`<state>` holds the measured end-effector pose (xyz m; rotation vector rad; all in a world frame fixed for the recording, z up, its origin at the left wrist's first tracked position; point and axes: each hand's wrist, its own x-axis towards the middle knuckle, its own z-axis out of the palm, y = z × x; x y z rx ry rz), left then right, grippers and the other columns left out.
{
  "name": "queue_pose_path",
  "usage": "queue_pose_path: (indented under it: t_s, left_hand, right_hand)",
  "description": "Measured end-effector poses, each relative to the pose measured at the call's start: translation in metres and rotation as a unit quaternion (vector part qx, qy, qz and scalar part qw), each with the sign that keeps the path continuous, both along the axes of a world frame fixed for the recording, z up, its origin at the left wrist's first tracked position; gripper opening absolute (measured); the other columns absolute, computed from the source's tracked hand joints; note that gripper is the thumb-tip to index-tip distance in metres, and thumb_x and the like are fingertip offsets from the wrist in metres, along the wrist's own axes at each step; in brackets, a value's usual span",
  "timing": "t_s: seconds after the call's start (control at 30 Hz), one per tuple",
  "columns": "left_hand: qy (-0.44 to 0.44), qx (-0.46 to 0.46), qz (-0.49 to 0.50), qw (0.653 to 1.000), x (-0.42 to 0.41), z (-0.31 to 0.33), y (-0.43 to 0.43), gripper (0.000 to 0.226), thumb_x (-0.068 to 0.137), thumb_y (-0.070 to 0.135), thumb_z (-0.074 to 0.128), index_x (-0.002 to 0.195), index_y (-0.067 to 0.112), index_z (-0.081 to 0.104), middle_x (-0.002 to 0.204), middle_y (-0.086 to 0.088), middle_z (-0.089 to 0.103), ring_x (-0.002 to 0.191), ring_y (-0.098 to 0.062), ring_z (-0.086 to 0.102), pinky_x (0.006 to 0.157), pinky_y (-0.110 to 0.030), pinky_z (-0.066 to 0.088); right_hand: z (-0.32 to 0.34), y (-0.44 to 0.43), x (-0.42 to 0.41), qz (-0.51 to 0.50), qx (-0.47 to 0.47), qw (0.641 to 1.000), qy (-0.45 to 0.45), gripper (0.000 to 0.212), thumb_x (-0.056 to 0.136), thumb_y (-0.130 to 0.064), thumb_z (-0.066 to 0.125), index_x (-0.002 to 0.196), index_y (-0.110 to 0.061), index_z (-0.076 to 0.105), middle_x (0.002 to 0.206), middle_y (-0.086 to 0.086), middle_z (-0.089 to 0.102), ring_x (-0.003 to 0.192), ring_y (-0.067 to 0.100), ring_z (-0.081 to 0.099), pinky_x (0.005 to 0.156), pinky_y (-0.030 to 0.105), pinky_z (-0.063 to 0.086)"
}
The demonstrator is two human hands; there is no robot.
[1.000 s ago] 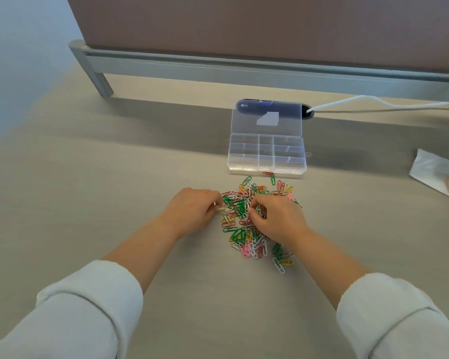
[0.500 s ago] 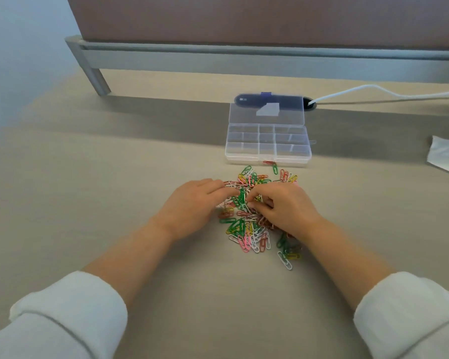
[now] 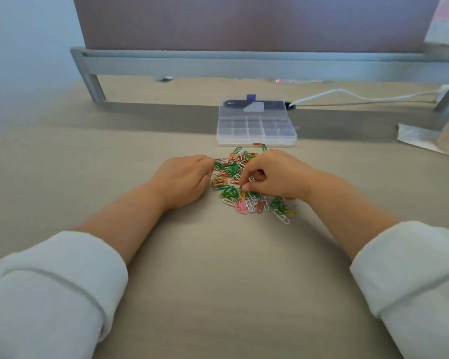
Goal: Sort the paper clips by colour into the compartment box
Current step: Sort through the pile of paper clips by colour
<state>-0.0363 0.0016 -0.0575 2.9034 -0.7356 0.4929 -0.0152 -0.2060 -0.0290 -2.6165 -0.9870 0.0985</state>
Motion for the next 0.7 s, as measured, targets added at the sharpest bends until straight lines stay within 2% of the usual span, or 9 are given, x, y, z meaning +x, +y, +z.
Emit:
queue_pose_path:
  t_s: [0.17,0.27,0.33,0.43,0.57,0.63,0.7]
  left_hand:
    - [-0.004,0.007,0.022,1.0,0.002,-0.001,0.006,0.05,0.082,0.044,0.012,0.097,0.014,0.049,0.1,-0.008,0.063,0.09,-0.031,0.057,0.069,-0.034,0.038]
    - [0.021,0.002,0.014,1.0,0.005,0.002,0.005,0.029,0.092,0.035,0.039,0.109,0.018,0.055,0.11,0.001,0.064,0.1,-0.023,0.058,0.073,-0.029,0.036]
    - [0.026,-0.009,-0.01,1.0,0.009,0.003,0.007,0.022,0.091,0.029,0.052,0.11,0.021,0.06,0.108,0.003,0.066,0.098,-0.02,0.06,0.073,-0.025,0.036]
    - [0.015,-0.012,-0.052,0.998,0.017,0.005,0.013,0.026,0.082,0.033,0.05,0.097,0.022,0.068,0.091,0.001,0.069,0.081,-0.02,0.062,0.067,-0.023,0.037]
    - [0.012,0.019,-0.068,0.997,0.023,0.008,0.015,0.024,0.08,0.035,0.048,0.085,0.021,0.068,0.078,0.003,0.068,0.067,-0.019,0.062,0.057,-0.026,0.041]
    - [-0.004,0.02,-0.066,0.998,0.024,0.008,0.014,0.027,0.083,0.037,0.041,0.085,0.02,0.063,0.078,0.004,0.066,0.069,-0.02,0.06,0.057,-0.024,0.038]
    - [0.01,0.001,-0.036,0.999,0.024,0.01,0.009,0.021,0.092,0.031,0.042,0.092,0.016,0.056,0.085,0.0,0.064,0.076,-0.024,0.057,0.061,-0.026,0.032]
  right_hand:
    - [0.001,0.006,-0.002,-0.017,-0.024,1.0,0.007,0.006,0.085,-0.024,0.065,0.09,-0.022,0.067,0.061,-0.015,0.038,0.06,-0.002,0.036,0.066,0.025,0.035]
    - [0.001,0.006,0.002,-0.001,-0.041,0.999,0.002,0.002,0.088,-0.026,0.06,0.087,-0.024,0.06,0.062,-0.016,0.038,0.059,-0.003,0.036,0.057,0.02,0.033]
    - [0.001,0.006,0.008,0.006,-0.054,0.999,-0.003,0.004,0.091,-0.027,0.056,0.087,-0.025,0.057,0.064,-0.017,0.039,0.061,-0.002,0.038,0.058,0.022,0.032]
    - [0.002,0.008,0.016,0.007,-0.054,0.998,0.013,0.009,0.093,-0.023,0.049,0.085,-0.023,0.053,0.073,-0.017,0.046,0.071,0.008,0.046,0.067,0.026,0.036]
    - [0.004,0.01,0.025,0.014,-0.02,0.998,0.052,0.026,0.096,-0.02,0.04,0.071,-0.028,0.039,0.075,-0.009,0.048,0.068,0.009,0.042,0.062,0.027,0.036]
    - [0.006,0.011,0.028,0.026,-0.008,0.997,0.071,0.029,0.097,-0.019,0.039,0.07,-0.029,0.036,0.076,-0.007,0.048,0.071,0.013,0.043,0.066,0.029,0.037]
    - [0.007,0.01,0.029,0.036,0.009,0.994,0.099,0.028,0.096,-0.017,0.04,0.072,-0.029,0.038,0.075,-0.005,0.051,0.072,0.015,0.046,0.068,0.029,0.04]
